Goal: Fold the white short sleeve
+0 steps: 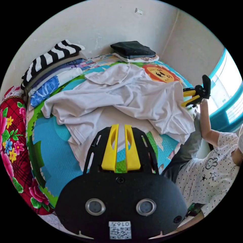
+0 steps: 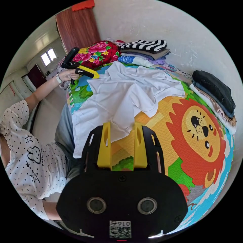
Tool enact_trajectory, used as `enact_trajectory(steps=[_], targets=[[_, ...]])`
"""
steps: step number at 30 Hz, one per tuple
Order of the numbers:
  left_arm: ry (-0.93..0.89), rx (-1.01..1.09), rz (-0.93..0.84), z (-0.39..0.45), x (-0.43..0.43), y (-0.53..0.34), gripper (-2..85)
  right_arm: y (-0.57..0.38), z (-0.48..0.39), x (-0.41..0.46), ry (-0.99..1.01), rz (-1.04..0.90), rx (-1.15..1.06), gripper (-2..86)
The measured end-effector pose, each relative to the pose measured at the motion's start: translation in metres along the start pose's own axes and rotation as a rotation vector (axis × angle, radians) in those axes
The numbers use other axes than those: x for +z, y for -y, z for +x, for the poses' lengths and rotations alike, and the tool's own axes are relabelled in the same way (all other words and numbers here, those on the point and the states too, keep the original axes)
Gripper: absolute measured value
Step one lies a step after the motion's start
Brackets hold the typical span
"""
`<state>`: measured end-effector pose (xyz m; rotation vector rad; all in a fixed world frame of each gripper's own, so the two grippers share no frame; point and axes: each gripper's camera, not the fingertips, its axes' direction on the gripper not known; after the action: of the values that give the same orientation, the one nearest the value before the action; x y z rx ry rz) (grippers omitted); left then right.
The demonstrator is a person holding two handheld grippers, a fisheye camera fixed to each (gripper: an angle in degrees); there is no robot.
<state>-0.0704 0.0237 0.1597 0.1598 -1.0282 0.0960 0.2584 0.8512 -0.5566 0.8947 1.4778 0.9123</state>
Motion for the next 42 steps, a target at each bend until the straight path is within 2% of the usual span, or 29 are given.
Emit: enact_trajectory(steps=[3, 6, 10, 14, 17, 19, 22, 27, 30, 34, 38, 42], targets=[[0.114, -0.032, -0.054, -0.008, 0.008, -0.017, 4.9, 0.008, -0.009, 0.007, -0.012, -0.028, -0.090, 6.0], [0.053, -0.119, -0.020, -0.029, 0.008, -0.026, 3.6, 0.007, 0.000, -0.006, -0.025, 0.018, -0.078, 2.8], [-0.020, -0.233, 0.036, -0.052, 0.009, -0.026, 0.5, -0.017, 0.061, -0.052, -0.056, 0.172, 0.188, 1.0], [-0.064, -0.286, 0.118, -0.057, 0.018, -0.008, -0.7, -0.061, 0.123, -0.089, -0.148, 0.239, 0.492, 0.5], [-0.082, -0.318, 0.137, -0.048, 0.028, 0.022, -0.8, -0.093, 0.150, -0.118, -0.185, 0.332, 0.630, 0.4], [-0.065, -0.304, 0.131, -0.034, 0.034, 0.045, -0.9, -0.109, 0.164, -0.132, -0.216, 0.365, 0.708, 0.3], [0.055, -0.222, 0.098, 0.007, 0.037, 0.075, -0.9, -0.124, 0.177, -0.151, -0.269, 0.386, 0.793, 0.4], [0.499, 0.174, -0.122, 0.113, 0.035, 0.067, -1.0, -0.103, 0.164, -0.150, -0.395, 0.188, 0.657, 0.4], [0.609, 0.303, -0.202, 0.155, 0.026, 0.029, -1.0, -0.092, 0.152, -0.150, -0.422, 0.161, 0.567, 0.4], [0.560, 0.367, -0.224, 0.183, -0.003, -0.021, -1.0, -0.094, 0.140, -0.170, -0.294, 0.216, 0.493, 0.4], [0.357, 0.343, -0.223, 0.186, -0.047, -0.068, -0.9, -0.099, 0.123, -0.194, -0.105, 0.291, 0.379, 0.4], [0.193, 0.277, -0.177, 0.177, -0.090, -0.103, -0.7, -0.096, 0.098, -0.209, -0.009, 0.325, 0.239, 0.4]])
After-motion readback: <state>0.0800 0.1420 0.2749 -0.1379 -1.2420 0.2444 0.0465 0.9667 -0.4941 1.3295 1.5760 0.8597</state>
